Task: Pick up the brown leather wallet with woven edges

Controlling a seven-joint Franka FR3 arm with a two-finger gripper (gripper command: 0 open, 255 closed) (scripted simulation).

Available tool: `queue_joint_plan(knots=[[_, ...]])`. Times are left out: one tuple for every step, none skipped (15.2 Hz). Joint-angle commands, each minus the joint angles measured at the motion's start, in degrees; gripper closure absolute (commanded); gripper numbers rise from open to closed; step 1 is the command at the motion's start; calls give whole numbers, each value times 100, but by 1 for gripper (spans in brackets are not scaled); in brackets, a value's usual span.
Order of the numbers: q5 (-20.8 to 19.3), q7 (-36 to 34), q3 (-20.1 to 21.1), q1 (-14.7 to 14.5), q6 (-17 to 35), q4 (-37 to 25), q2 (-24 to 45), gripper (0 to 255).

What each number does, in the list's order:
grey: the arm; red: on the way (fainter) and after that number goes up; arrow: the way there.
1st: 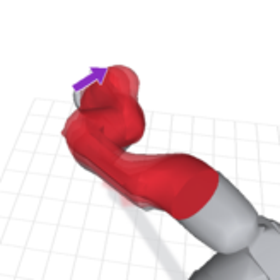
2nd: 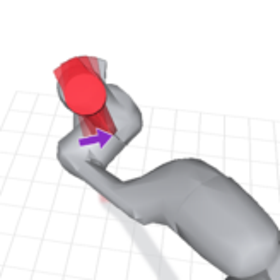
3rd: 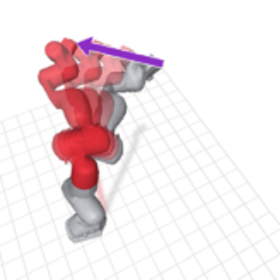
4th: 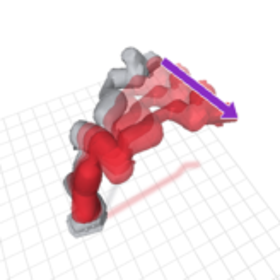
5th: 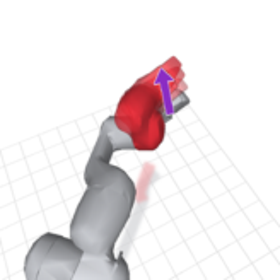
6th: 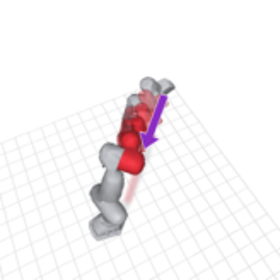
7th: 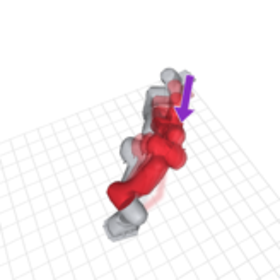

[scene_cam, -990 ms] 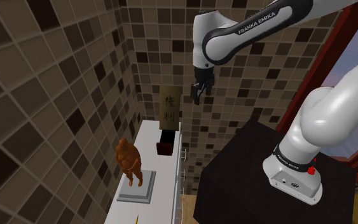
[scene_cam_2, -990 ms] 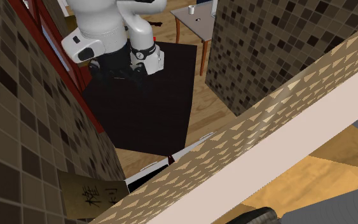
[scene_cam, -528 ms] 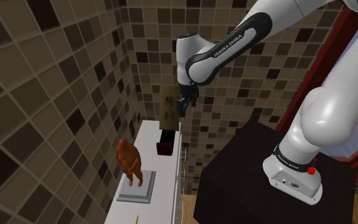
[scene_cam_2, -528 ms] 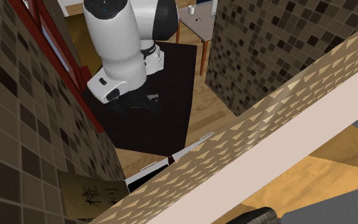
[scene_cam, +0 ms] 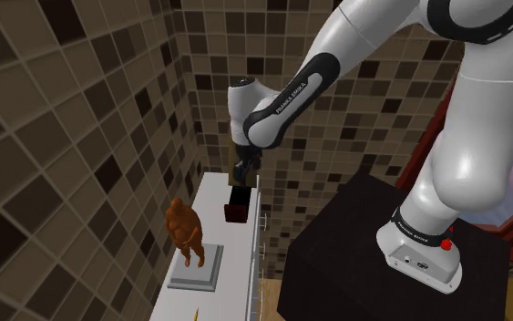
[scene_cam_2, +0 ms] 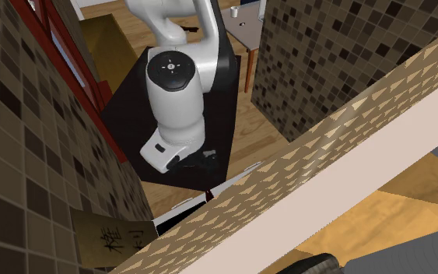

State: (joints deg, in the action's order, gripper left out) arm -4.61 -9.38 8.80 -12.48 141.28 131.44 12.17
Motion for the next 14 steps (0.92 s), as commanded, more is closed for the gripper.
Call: queue_joint_plan(knots=[[-151,-102,25,-117,188,-310,479,0],[-220,-131,24,-172,258,-458,692,0],[-287,-158,20,-229,322,-612,903,0],[-353,-183,15,-288,378,-772,1113,0],[-416,-205,7,-350,429,-938,1322,0],[-477,-224,-2,-412,473,-1110,1531,0],[-534,-240,-12,-476,510,-1287,1739,0],[-588,-252,-23,-541,542,-1471,1947,0],[-639,-262,-33,-606,567,-1661,2154,0],[-661,-264,-40,-640,577,-1756,2256,0],[-675,-275,-55,-651,627,-1774,2323,0],[-690,-286,-69,-662,675,-1793,2390,0],[-704,-297,-84,-673,723,-1813,2458,0],[-718,-307,-99,-684,771,-1834,2527,0]])
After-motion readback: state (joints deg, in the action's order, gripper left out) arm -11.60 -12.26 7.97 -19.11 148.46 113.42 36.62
